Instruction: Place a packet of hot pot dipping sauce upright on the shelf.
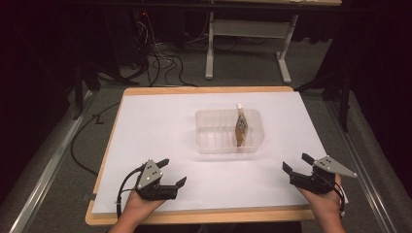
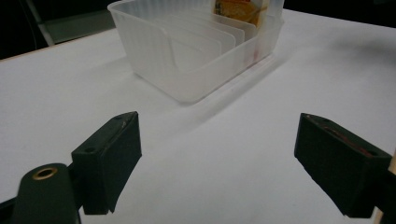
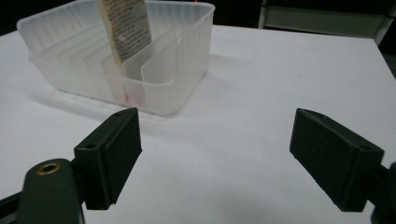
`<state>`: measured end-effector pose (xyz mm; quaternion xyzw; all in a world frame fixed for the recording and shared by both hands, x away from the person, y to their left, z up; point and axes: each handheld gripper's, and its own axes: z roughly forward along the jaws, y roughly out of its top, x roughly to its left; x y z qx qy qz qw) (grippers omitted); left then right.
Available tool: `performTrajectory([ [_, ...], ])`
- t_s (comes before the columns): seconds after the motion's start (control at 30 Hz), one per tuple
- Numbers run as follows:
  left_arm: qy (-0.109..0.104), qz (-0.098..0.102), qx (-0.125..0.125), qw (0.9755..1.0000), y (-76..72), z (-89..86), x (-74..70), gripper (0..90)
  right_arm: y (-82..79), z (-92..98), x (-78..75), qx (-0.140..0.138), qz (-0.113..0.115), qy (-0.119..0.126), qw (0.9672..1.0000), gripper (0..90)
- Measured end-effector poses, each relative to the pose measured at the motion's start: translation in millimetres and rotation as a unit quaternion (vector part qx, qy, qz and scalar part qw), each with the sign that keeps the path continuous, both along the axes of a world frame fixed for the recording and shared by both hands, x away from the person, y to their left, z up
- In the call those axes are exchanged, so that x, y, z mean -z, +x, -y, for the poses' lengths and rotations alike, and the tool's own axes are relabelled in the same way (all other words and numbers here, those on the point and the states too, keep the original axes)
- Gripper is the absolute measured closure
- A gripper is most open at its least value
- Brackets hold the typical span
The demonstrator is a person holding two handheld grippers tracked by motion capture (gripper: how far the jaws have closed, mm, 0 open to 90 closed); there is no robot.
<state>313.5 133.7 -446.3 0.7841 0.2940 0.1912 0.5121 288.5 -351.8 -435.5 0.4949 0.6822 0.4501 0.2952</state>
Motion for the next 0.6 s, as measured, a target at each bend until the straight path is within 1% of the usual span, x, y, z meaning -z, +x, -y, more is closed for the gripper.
performTrajectory([
  [0.03, 0.005, -0.004, 0.002, 1.0000, 1.2, 2.3, 1.0, 15.1, 1.4, -2.0, 1.0, -0.002, -0.003, 0.003, 1.0000, 16.7],
  [0.07, 0.007, -0.004, 0.001, 1.0000, 1.3, 3.5, 1.5, 15.1, 2.7, -3.9, 1.9, -0.008, -0.002, -0.001, 1.0000, 16.6],
  [0.13, 0.008, -0.003, 0.002, 1.0000, 1.3, 4.1, 1.3, 15.1, 2.7, -5.9, 1.9, -0.009, -0.004, -0.001, 1.0000, 16.6],
  [0.17, 0.006, -0.003, 0.001, 1.0000, 1.7, 4.2, 1.0, 15.1, 1.9, -6.5, 1.2, -0.012, 0.001, -0.003, 0.9999, 16.7],
  [0.23, 0.005, -0.003, -0.001, 1.0000, 2.1, 3.8, 0.8, 15.1, 0.5, -4.4, 1.0, -0.011, 0.004, -0.005, 0.9999, 16.7],
  [0.37, 0.007, -0.003, 0.001, 1.0000, 2.6, 3.7, 1.3, 15.1, -1.5, 1.1, 0.9, -0.003, 0.003, 0.003, 1.0000, 17.0],
  [0.47, 0.007, -0.002, 0.005, 1.0000, 2.5, 4.4, 1.2, 15.1, -2.2, 6.2, 0.9, 0.011, 0.003, 0.007, 0.9999, 18.0],
  [0.5, 0.007, -0.002, 0.006, 1.0000, 2.4, 4.6, 1.0, 15.1, -2.2, 6.2, 0.9, 0.011, 0.003, 0.007, 0.9999, 18.0],
  [0.6, 0.006, 0.001, 0.009, 0.9999, 2.3, 5.7, 0.2, 15.1, -0.9, 8.8, 4.2, 0.017, -0.005, 0.008, 0.9998, 18.6],
])
